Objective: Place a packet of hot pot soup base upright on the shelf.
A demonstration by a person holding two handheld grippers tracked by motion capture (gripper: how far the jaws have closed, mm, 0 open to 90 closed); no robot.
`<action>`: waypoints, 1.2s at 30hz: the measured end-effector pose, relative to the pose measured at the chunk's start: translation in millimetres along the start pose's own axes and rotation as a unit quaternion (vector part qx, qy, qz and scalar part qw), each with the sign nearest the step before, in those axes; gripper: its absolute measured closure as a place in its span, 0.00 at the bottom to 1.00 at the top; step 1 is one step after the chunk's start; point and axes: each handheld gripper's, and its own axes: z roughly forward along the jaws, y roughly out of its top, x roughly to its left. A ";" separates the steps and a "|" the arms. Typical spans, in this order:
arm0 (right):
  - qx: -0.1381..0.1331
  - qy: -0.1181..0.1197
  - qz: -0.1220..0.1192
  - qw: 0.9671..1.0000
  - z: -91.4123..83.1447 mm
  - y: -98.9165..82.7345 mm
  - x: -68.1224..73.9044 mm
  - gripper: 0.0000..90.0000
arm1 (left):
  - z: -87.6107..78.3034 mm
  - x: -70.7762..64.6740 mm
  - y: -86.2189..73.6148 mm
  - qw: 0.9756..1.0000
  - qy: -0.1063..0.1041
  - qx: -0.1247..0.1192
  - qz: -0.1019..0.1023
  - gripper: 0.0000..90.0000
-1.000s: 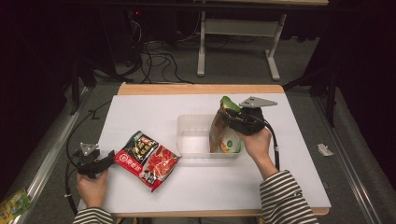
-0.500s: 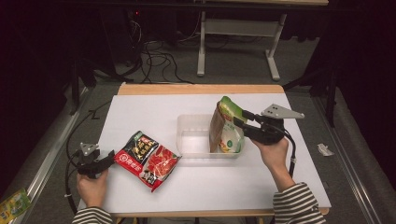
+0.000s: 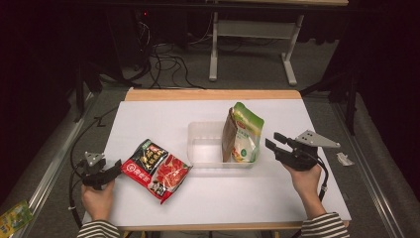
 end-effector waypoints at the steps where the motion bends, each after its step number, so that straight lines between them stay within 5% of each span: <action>1: 0.001 -0.004 -0.004 1.000 -0.3 -3.6 -2.9 0.61 | 0.2 -0.1 0.0 1.000 0.000 0.000 0.000 0.46; 8: 0.014 -0.036 0.013 0.999 -6.3 -27.4 -13.6 0.61 | 0.1 0.2 0.1 1.000 -0.001 0.000 -0.002 0.46; 36: 0.045 -0.097 0.048 0.993 4.9 -81.3 -46.0 0.55 | 0.3 -0.1 0.5 1.000 0.000 0.000 0.001 0.46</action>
